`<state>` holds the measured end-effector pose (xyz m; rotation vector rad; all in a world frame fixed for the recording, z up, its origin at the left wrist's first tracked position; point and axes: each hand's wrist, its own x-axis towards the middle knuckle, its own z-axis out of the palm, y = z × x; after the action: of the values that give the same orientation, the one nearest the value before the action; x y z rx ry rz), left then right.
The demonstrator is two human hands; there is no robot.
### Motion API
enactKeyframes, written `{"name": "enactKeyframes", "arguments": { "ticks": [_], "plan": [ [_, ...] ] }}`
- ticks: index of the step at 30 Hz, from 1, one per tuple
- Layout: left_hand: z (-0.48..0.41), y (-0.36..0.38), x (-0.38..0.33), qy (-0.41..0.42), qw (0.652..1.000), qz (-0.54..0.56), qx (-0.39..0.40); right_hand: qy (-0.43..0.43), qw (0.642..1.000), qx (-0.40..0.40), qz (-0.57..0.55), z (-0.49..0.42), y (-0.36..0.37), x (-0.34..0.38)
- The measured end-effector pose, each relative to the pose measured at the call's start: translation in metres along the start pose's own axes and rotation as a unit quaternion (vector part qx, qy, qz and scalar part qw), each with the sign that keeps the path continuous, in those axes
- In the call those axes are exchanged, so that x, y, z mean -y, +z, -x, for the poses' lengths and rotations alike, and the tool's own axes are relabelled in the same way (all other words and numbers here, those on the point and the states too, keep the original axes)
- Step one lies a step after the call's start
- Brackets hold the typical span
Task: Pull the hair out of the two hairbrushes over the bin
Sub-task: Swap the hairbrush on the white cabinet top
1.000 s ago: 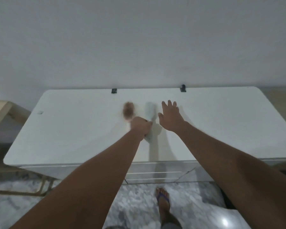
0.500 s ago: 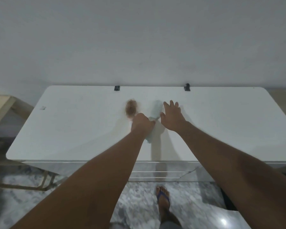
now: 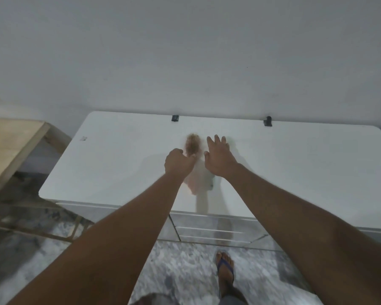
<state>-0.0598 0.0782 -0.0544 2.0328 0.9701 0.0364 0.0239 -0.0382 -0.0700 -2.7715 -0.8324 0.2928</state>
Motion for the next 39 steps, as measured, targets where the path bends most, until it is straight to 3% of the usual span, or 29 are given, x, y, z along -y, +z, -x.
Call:
{"name": "enactKeyframes", "arguments": {
  "ticks": [6,10,15,19,23,27,32,39],
  "plan": [
    [0.003,0.014,0.007,-0.010,0.996,-0.064,0.068,-0.004,1.000,0.012,-0.004,-0.002,0.006,-0.004],
    [-0.006,0.016,0.007,-0.048,0.995,-0.039,0.072,-0.003,1.000,0.007,-0.007,-0.004,0.007,-0.006],
    [-0.008,0.013,0.000,-0.109,0.988,0.083,0.065,0.002,1.000,0.008,-0.008,-0.007,0.006,-0.006],
    [-0.013,0.010,0.002,-0.171,0.962,0.194,0.089,0.000,1.000,0.005,-0.006,-0.010,0.005,-0.004],
    [-0.006,-0.013,0.012,-0.216,0.920,0.307,0.113,-0.022,1.000,0.002,0.005,-0.011,0.009,0.016],
    [-0.001,-0.048,0.027,-0.203,0.872,0.434,0.103,-0.043,0.999,0.007,0.009,-0.015,0.010,0.039],
    [0.021,-0.118,0.092,-0.172,0.816,0.551,0.033,-0.138,0.990,0.019,0.005,-0.008,0.023,0.119],
    [0.109,-0.205,0.230,-0.220,0.758,0.593,-0.160,-0.336,0.939,0.068,-0.025,0.061,0.075,0.295]
  ]
}}
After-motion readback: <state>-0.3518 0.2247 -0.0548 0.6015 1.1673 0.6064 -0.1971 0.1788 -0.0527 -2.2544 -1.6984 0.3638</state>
